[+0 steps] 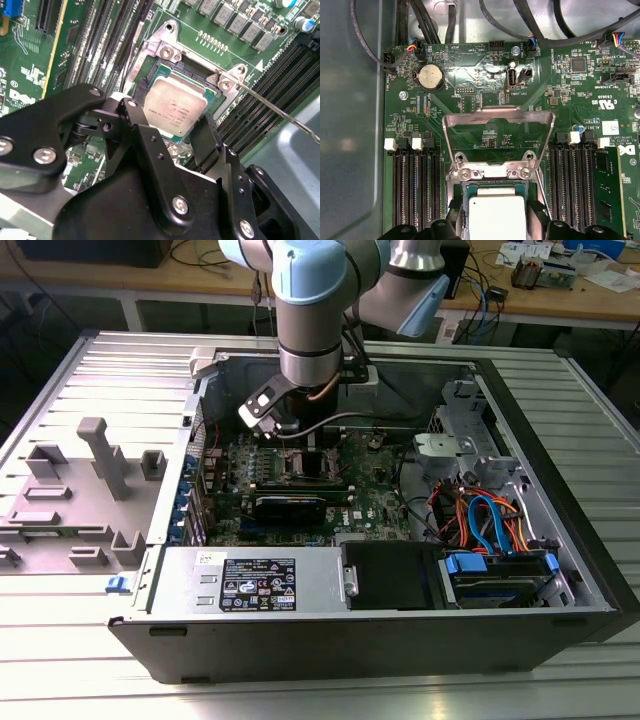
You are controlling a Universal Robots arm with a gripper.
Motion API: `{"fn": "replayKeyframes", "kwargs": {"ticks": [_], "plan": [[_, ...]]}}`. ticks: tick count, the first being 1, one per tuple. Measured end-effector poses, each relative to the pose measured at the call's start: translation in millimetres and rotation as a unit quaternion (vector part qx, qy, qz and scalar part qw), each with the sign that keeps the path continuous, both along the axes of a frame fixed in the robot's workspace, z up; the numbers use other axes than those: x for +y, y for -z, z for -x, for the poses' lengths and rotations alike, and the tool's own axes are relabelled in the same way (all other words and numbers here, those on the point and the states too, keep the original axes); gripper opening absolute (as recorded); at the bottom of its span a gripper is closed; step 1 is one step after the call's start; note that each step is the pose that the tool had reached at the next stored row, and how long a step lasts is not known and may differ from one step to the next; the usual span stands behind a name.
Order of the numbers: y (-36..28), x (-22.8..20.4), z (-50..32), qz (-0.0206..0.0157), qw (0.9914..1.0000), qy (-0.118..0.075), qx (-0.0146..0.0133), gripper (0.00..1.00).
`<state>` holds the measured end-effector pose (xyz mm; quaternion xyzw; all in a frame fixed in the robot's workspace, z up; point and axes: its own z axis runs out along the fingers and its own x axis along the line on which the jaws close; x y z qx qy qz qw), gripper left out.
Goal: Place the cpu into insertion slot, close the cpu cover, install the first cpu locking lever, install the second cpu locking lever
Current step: 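Place the cpu into insertion slot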
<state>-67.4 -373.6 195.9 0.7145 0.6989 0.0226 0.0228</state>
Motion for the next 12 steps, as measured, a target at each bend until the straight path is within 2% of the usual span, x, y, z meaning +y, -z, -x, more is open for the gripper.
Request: {"fn": "replayKeyframes", "kwargs": {"ticks": [5, 12], "plan": [[-0.5, 0.0, 0.0, 0.0, 1.0, 0.0, 0.0001, 0.62], [-7.2, 0.0, 0.0, 0.0001, 1.0, 0.0, 0.0002, 0.62]]}}
